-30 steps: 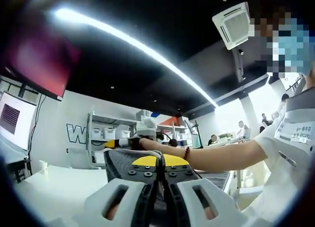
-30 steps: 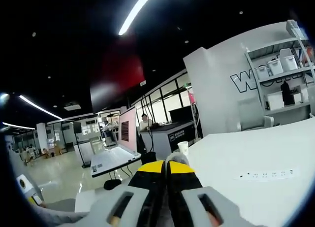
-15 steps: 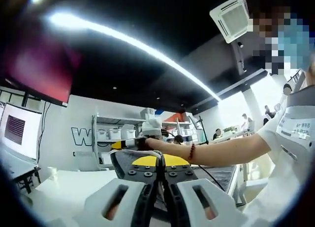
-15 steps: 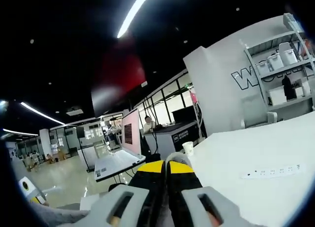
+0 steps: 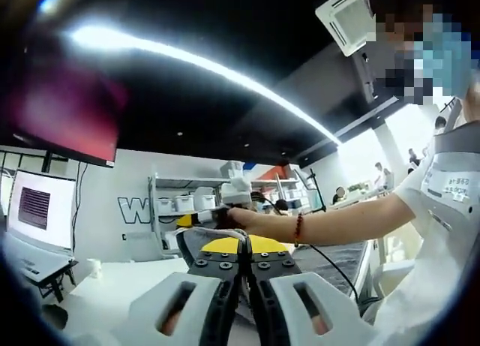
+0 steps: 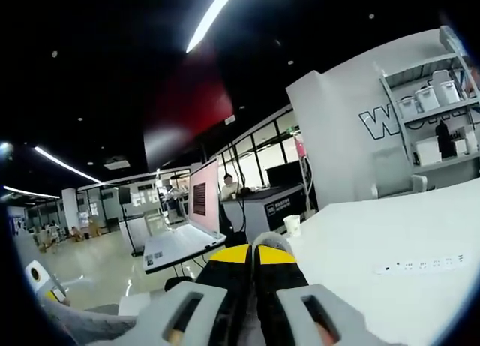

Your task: Open the folded towel by lifting each exposed corner and separating the folded layers until the towel lies flat within the target outline without major curled edges

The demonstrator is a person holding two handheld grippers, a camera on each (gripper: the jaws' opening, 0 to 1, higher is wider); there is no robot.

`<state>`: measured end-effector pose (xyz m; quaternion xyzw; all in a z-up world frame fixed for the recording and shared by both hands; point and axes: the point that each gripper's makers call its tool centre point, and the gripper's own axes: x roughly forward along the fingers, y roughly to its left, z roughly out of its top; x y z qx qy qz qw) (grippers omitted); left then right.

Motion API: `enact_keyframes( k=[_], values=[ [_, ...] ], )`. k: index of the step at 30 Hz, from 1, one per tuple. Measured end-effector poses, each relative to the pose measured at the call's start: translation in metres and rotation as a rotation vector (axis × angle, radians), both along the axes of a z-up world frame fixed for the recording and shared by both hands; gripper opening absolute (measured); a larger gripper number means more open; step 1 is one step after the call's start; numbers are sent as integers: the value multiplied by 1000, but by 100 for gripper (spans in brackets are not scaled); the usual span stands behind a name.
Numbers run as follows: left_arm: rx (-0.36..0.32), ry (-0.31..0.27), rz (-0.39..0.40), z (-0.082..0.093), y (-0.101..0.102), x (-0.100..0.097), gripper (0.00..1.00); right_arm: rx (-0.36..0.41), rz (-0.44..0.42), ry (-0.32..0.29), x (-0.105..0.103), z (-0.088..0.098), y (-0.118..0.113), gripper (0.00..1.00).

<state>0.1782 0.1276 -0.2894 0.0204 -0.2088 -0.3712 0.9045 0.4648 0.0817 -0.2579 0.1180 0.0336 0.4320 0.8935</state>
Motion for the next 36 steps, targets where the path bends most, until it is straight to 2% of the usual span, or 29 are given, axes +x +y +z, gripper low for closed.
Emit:
enact_keyframes(
  k=[4,8,15,20,26,30,33,34,36],
  values=[
    [9,0,-5,-2,3,-2,0,15,19,5,-4,2,10,0],
    [30,-7,21,-7,9,-2,0,3,26,7,-6,-2,15,0],
    [32,20,46,-16,16,1,0,-9,32,23,0,-9,25,0],
    [24,32,60,-21,21,1,0,-8,42,36,-2,-17,27,0],
    [50,22,78,-24,25,1,0,-8,44,37,-4,-20,29,0],
    [53,36,65,-29,27,2,0,-4,51,42,-6,-22,30,0],
    [77,45,106,-35,32,5,0,-14,47,48,-1,-26,29,0],
    [91,39,142,-36,36,6,0,-10,51,57,-2,-27,30,0],
    [102,40,141,-39,34,4,0,-12,55,59,-3,-29,30,0]
  ],
)
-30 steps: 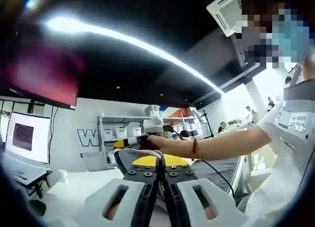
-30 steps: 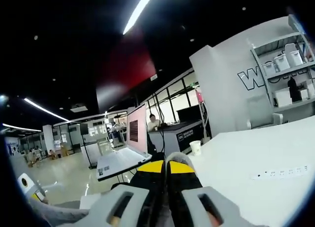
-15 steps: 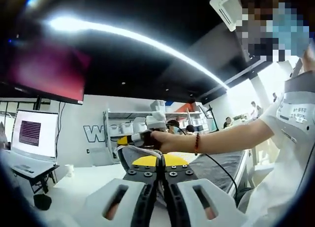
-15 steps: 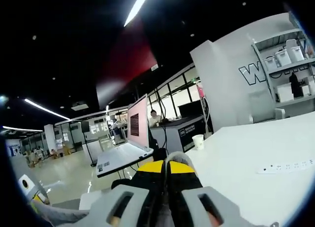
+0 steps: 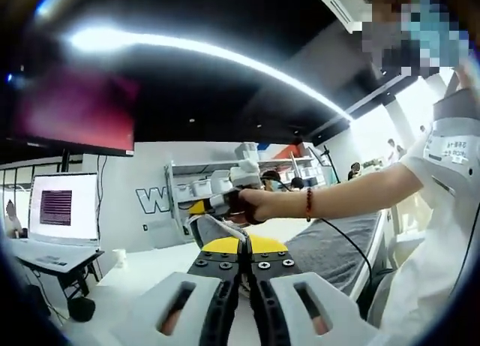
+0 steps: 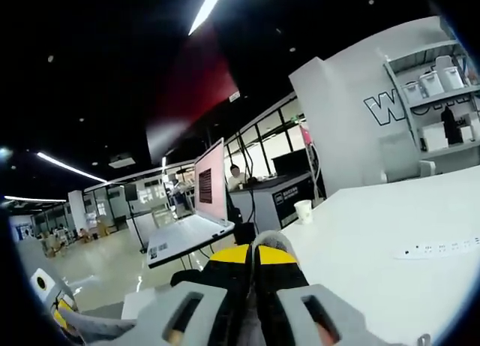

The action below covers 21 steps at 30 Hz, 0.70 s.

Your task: Open the folded towel by lifting each exposed corner and separating the folded layers until the towel lies flat within the target outline without major curled edges

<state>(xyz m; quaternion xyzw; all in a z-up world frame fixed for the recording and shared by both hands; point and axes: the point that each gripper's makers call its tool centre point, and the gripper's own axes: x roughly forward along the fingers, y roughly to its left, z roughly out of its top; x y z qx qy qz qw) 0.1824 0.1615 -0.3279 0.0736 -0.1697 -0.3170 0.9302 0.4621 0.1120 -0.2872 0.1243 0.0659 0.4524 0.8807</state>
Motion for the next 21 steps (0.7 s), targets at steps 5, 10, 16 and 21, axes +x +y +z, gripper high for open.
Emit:
enact_keyframes(
  k=[5,10,16,21],
  values=[
    [15,-2,0,-3,-1,-2,0,-4,4,4,0,-2,5,0],
    [9,4,9,-6,6,-1,0,-11,11,23,1,-10,9,0],
    [18,15,18,-10,9,-1,0,-8,17,39,5,-18,13,0],
    [21,29,22,-15,12,1,0,-13,15,46,3,-27,14,0]
  ],
)
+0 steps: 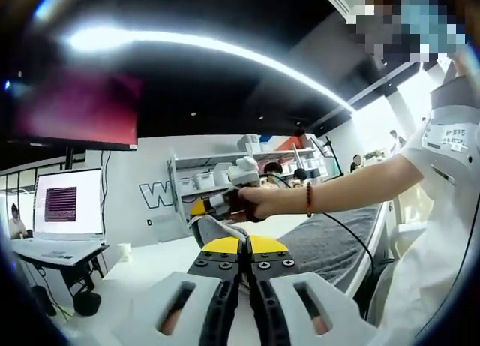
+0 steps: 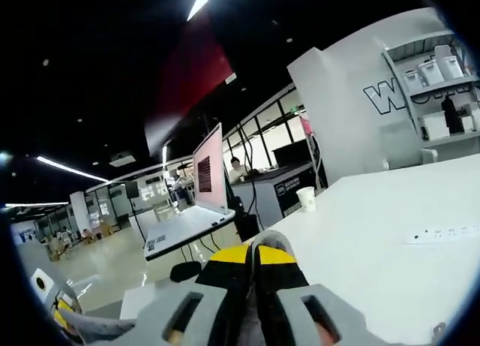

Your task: Open the folded towel by lifting each exposed corner and separating the folded layers until the towel lies flat within the target outline without major curled edges

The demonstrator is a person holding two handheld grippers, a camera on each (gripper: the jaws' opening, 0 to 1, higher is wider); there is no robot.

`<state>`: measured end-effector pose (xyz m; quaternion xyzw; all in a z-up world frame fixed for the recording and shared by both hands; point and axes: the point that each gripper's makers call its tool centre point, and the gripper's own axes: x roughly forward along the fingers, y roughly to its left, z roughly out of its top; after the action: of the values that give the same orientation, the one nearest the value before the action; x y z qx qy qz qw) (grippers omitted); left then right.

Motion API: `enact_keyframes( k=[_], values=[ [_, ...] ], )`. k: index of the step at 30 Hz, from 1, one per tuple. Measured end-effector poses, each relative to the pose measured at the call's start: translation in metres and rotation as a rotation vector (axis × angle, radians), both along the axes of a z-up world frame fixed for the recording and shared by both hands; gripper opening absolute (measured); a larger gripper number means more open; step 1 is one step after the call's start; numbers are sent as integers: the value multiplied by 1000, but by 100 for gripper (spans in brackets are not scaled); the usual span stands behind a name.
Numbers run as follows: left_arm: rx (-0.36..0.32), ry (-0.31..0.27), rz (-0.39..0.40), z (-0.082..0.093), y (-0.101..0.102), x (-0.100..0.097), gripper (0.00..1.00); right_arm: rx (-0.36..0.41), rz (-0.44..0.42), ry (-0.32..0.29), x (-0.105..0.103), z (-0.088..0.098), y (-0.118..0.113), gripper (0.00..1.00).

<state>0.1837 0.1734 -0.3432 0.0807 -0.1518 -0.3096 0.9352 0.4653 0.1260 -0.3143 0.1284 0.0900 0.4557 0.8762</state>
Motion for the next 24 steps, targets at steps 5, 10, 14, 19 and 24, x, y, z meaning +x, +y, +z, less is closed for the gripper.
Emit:
enact_keyframes(
  k=[5,10,14,19,24],
  values=[
    [-18,21,-3,-5,1,2,0,3,-2,18,4,-6,-1,0],
    [-5,35,-2,-10,1,3,0,-5,0,28,2,-15,2,0],
    [1,40,1,-14,3,2,0,6,8,44,-2,-21,8,0],
    [-1,49,8,-16,5,2,0,1,13,51,1,-23,18,0],
    [-10,52,12,-17,8,1,0,0,18,52,3,-26,29,0]
  ],
)
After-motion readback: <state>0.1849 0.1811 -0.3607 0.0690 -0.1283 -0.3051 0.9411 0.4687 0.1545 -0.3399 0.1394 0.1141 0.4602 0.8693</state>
